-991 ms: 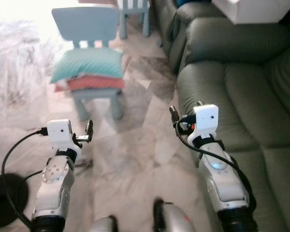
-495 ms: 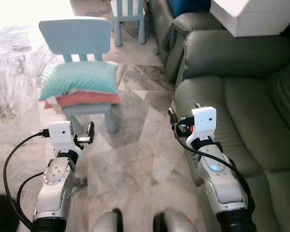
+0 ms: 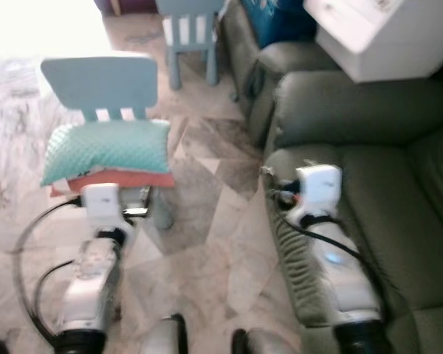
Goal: Move the pillow to the sofa
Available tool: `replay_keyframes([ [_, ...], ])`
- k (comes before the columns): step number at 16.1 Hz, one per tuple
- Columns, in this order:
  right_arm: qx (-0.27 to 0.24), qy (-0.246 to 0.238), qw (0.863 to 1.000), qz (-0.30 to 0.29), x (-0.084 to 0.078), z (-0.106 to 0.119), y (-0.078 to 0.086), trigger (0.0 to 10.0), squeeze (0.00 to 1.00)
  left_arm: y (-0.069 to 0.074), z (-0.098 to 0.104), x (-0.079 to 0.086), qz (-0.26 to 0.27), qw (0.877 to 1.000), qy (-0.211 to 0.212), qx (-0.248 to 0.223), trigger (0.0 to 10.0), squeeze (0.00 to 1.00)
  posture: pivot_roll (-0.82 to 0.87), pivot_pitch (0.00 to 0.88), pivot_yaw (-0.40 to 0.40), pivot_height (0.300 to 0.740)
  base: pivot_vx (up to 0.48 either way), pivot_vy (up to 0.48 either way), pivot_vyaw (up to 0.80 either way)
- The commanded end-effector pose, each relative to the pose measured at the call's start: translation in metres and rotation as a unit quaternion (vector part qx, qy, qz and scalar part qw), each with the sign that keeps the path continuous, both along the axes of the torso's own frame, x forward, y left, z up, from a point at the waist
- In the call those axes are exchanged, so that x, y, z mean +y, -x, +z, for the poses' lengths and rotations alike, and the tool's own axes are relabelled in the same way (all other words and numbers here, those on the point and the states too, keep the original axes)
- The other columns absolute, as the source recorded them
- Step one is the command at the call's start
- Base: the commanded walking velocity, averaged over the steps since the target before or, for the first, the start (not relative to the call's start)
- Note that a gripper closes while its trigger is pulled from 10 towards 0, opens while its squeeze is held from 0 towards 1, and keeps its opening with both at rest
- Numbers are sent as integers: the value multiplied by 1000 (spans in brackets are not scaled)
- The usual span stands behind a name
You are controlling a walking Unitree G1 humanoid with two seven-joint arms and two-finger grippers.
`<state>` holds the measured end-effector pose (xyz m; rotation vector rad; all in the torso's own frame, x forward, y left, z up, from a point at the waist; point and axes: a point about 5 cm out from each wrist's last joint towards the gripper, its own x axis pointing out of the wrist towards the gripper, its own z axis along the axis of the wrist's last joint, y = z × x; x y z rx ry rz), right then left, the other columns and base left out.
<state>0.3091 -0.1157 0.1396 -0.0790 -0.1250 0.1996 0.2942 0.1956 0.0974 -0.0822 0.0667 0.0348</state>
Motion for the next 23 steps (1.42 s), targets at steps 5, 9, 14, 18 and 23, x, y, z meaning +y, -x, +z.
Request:
replay_keyframes([
  [5, 0, 9, 1000, -10, -10, -1, 1, 10000, 0, 3, -6, -5, -4, 1000, -5, 9, 10000, 0, -43, 230, -34, 740, 478, 0, 0],
  [9, 4, 9, 1000, -9, -9, -3, 3, 10000, 0, 1, -4, -6, 18, 1000, 1, -1, 10000, 0, -41, 231, -35, 740, 240, 0, 0],
  [14, 6, 9, 1000, -4, -8, -4, 3, 10000, 0, 0, -6, -8, 25, 1000, 13, 7, 10000, 0, -37, 225, -34, 740, 0, 0, 0],
  [18, 4, 15, 1000, -1, -8, -5, 3, 10000, 0, 0, -6, -8, 25, 1000, 6, 4, 10000, 0, -34, 218, -33, 740, 0, 0, 600],
  [23, 6, 8, 1000, -4, -9, -5, 2, 10000, 0, 0, -7, -11, 20, 1000, 14, 8, 10000, 0, -36, 221, -36, 740, 0, 0, 320],
])
